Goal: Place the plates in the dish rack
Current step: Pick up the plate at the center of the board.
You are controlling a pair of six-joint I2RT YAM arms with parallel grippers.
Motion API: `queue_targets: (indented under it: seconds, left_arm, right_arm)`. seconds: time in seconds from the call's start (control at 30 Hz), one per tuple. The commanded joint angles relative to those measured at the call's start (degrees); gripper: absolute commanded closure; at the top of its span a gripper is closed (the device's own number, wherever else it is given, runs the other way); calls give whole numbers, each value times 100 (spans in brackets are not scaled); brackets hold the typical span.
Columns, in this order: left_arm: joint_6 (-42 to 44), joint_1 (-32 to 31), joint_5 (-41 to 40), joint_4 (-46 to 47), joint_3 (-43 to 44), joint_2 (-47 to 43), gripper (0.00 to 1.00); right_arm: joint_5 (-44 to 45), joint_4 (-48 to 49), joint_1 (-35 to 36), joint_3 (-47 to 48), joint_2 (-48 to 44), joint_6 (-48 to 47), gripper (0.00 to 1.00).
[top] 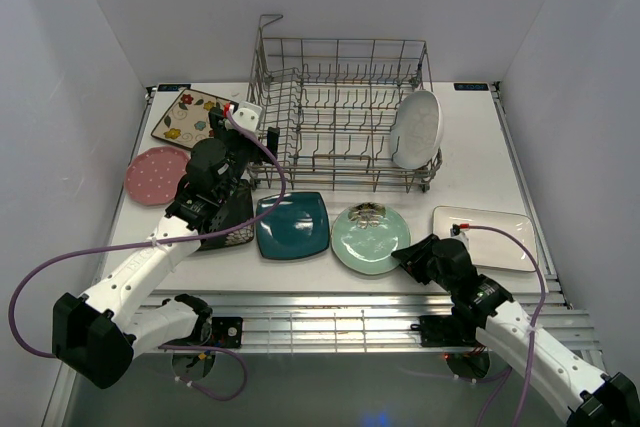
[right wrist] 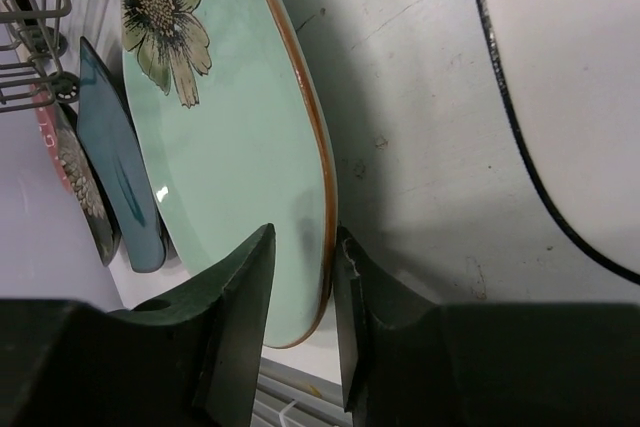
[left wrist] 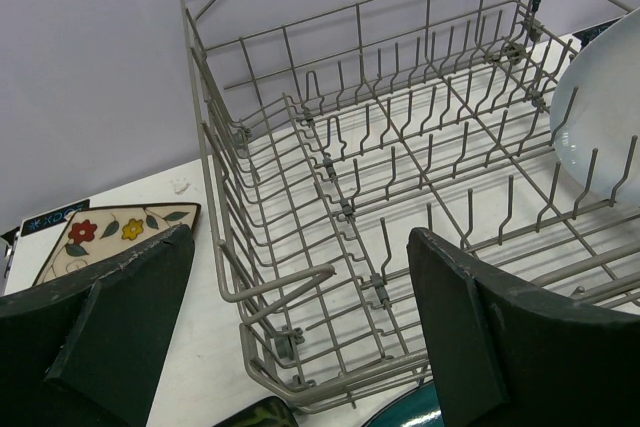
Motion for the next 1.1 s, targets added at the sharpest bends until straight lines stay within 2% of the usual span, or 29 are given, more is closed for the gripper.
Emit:
queue_targets:
  seconds: [0.0, 0.13, 0.2, 0.33, 0.43, 0.5, 0.8, 1.07]
  left_arm:
    - [29, -3, 20, 102, -41, 3, 2]
    - [20, -3, 29, 111, -32, 20, 2]
    - [20, -3, 29, 111, -32, 21, 2]
    - [20, -3, 29, 111, -41, 38, 2]
    - [20, -3, 29, 111, -41, 47, 2]
    - [20, -3, 29, 120, -32, 56, 2]
    - [46, -12, 20, 128, -50, 56, 2]
    - [46, -12, 11, 137, -41, 73, 2]
  right_arm:
    - [146, 550, 33, -920, 74, 167, 65]
    - [155, 664, 33, -947, 188, 194, 67]
    - [172, 725, 33, -955, 233, 203, 73]
    - [181, 735, 24, -973, 259, 229, 75]
    - [199, 735, 33, -973, 250, 229, 83]
    - [208, 708, 33, -955, 233, 247, 92]
    - [401, 111, 33, -666, -83, 185, 92]
    - [656, -531, 33, -94, -593, -315, 92]
